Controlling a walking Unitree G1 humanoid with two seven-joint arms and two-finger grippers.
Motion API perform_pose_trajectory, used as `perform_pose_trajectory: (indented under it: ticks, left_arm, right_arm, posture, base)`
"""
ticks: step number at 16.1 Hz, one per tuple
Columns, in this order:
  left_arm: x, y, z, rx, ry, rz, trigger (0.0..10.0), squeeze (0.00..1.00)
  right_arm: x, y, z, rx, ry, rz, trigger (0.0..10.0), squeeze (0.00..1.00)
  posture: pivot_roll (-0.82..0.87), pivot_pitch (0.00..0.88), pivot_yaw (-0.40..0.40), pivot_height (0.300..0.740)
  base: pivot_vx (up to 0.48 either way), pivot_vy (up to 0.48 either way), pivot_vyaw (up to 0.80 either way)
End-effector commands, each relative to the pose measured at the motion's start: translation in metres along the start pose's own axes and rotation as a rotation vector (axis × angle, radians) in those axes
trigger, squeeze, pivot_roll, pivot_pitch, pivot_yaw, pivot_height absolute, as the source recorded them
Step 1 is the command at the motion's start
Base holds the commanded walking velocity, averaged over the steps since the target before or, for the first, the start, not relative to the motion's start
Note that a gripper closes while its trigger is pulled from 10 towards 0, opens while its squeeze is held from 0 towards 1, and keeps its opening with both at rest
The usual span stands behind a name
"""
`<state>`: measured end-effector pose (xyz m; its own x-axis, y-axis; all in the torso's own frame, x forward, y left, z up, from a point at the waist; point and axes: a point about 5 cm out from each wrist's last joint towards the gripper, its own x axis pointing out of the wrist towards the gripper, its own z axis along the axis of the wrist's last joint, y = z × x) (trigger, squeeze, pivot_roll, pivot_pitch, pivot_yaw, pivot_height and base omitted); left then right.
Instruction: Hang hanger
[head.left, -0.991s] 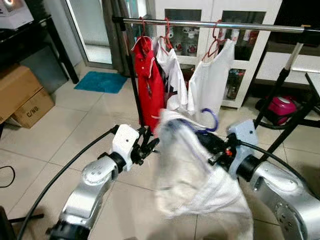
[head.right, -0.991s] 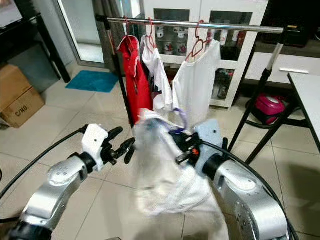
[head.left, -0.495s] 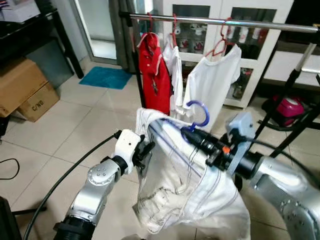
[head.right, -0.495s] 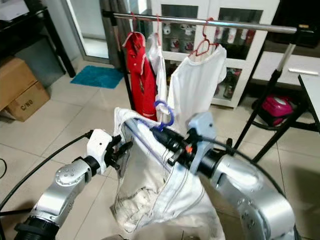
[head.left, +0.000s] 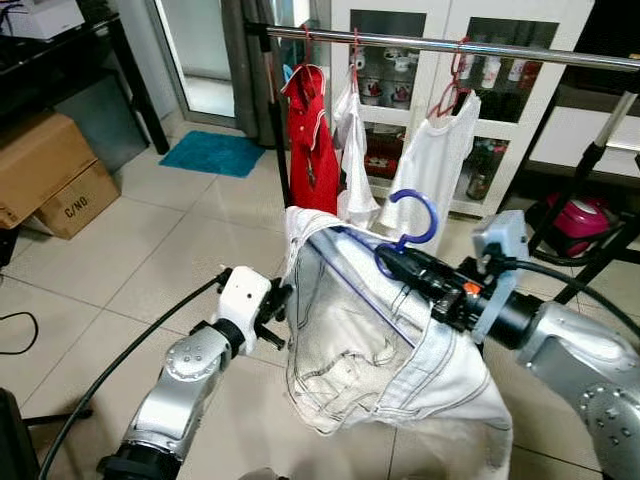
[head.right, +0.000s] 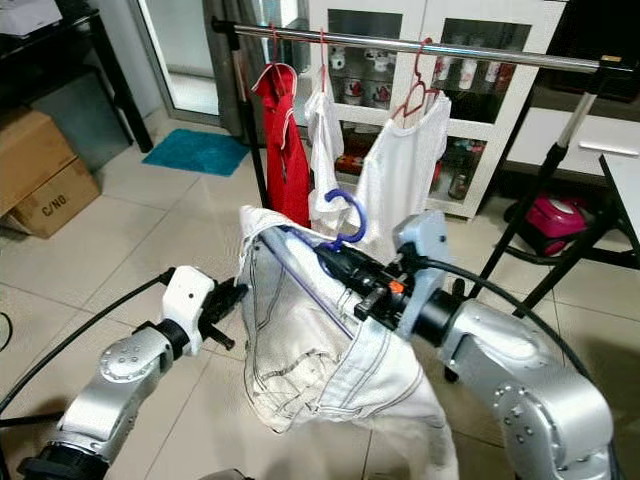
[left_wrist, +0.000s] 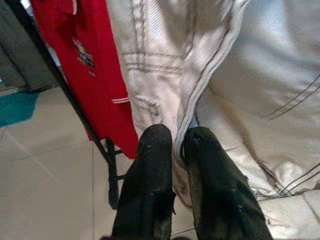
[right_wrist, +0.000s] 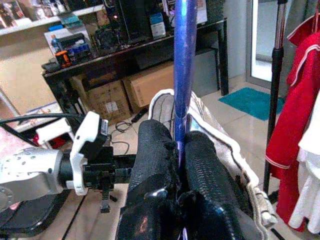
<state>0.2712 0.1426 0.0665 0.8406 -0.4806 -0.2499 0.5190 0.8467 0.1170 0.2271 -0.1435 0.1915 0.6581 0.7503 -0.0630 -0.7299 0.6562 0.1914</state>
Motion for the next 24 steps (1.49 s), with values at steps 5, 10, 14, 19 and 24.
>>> perform_pose_trajectory:
  ticks: [5, 10, 14, 19, 24]
  left_arm:
    - [0.002, 0.01, 0.0, -0.004, -0.007, 0.024, 0.0, 0.0]
    - [-0.003, 0.019, 0.008, -0.044, -0.064, 0.019, 0.0, 0.0]
    - [-0.012, 0.051, 0.045, -0.035, -0.193, 0.065, 0.0, 0.0]
    - [-0.021, 0.076, 0.113, 0.128, -0.199, -0.109, 0.0, 0.0]
    - [-0.027, 0.137, 0.114, -0.002, -0.176, 0.217, 0.0, 0.0]
  right_arm:
    - [-0.006, 0.007, 0.017, -0.042, -0.064, 0.035, 0.0, 0.0]
    - [-0.006, 0.008, 0.015, -0.05, -0.044, 0.041, 0.0, 0.0]
    - [-0.003, 0.011, -0.008, -0.14, 0.157, 0.078, 0.0, 0.0]
    - [0.004, 0.017, -0.044, -0.245, 0.383, 0.142, 0.0, 0.0]
    - [-0.009, 0.028, -0.045, -0.153, 0.305, 0.24, 0.0, 0.0]
  posture:
    - [-0.1, 0.026, 0.088, 0.74]
    - [-0.1, 0.029, 0.089, 0.74]
    - [-0.09, 0.033, 0.085, 0.74]
    - [-0.07, 0.032, 0.085, 0.74]
    - [-0.07, 0.025, 0.107, 0.74]
  base:
    - [0.0, 0.0, 0.0]
    - [0.0, 0.0, 0.0]
    - [0.0, 0.0, 0.0]
    - [0.0, 0.0, 0.0]
    - [0.0, 0.0, 0.0]
